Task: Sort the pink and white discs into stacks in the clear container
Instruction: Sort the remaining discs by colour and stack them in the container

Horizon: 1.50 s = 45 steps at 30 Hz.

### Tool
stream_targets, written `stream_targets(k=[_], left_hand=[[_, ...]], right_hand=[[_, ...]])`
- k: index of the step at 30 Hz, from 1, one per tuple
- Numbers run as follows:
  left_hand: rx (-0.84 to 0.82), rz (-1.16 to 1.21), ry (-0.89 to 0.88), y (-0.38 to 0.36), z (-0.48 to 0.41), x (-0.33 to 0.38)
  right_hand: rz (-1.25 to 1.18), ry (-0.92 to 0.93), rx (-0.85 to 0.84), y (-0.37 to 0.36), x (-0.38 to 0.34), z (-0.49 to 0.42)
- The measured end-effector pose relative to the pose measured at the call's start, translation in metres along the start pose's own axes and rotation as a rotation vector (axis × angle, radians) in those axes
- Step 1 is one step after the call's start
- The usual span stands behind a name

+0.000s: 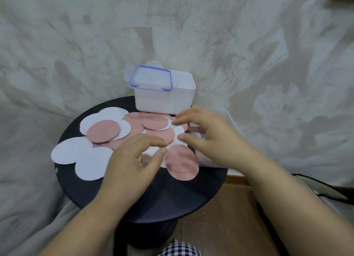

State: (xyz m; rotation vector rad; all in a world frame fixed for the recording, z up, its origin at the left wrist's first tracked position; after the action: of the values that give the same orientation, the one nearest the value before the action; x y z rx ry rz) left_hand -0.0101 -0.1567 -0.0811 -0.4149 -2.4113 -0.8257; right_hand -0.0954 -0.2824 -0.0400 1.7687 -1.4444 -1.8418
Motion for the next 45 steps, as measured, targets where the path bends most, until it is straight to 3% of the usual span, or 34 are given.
stream_targets(k=[5, 8, 12, 18, 24, 28, 33, 36, 39, 42, 45], left_hand=[[-0.037, -0.400, 0.005, 0.046, 0.031, -0.028], [-0.173, -0.566, 0.105, 0.048, 0.056, -0.046], [-0.230, -0.569, 0.007, 0.037, 0.070, -0.035], [-0.276, -0.371, -0.163, 0.020, 0.086, -0.009], [-0.310, -0.405, -0.234, 0.024, 0.099, -0.007], [-0.204, -0.313, -0.302, 0.032, 0.105, -0.001], [-0.015, -0.176, -0.220, 0.050, 0.102, 0.008], [0.058, -0.120, -0.151, 0.060, 0.097, 0.013], [0.081, -0.107, -0.112, 0.065, 0.096, 0.016], [0.146, -0.090, -0.059, 0.070, 0.096, 0.018], [0.216, -0.022, 0.054, 0.070, 0.096, 0.014]], right_hand=[[0.138, 0.003, -0.087, -0.066, -0.007, 0.026], [0.291, -0.043, 0.005, -0.087, 0.002, 0.039], [0.385, -0.200, 0.110, -0.087, 0.010, 0.053], [0.251, -0.070, 0.068, -0.082, 0.006, 0.074], [0.326, -0.111, 0.082, -0.079, 0.021, 0.091], [0.284, 0.002, 0.080, -0.082, 0.019, 0.107], [0.229, 0.017, 0.235, -0.070, 0.020, 0.116], [0.227, -0.050, 0.241, -0.068, 0.025, 0.116], [0.203, -0.002, 0.240, -0.065, 0.018, 0.117], [0.039, -0.032, 0.267, -0.055, 0.005, 0.121], [-0.308, -0.182, 0.282, -0.049, 0.000, 0.123]])
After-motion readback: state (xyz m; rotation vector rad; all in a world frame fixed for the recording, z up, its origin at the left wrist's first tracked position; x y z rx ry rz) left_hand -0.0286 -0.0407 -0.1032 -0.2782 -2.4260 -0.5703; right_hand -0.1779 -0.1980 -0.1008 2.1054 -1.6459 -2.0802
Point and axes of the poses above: each hand's wrist, its own z-axis away from the middle knuckle, its own y-axis out of the back of the hand, x = y × z, the point moved 7 cm from there along -z, towards the middle knuckle, and after that the axes turned 12 degrees about -y, right-handed, at the moved point
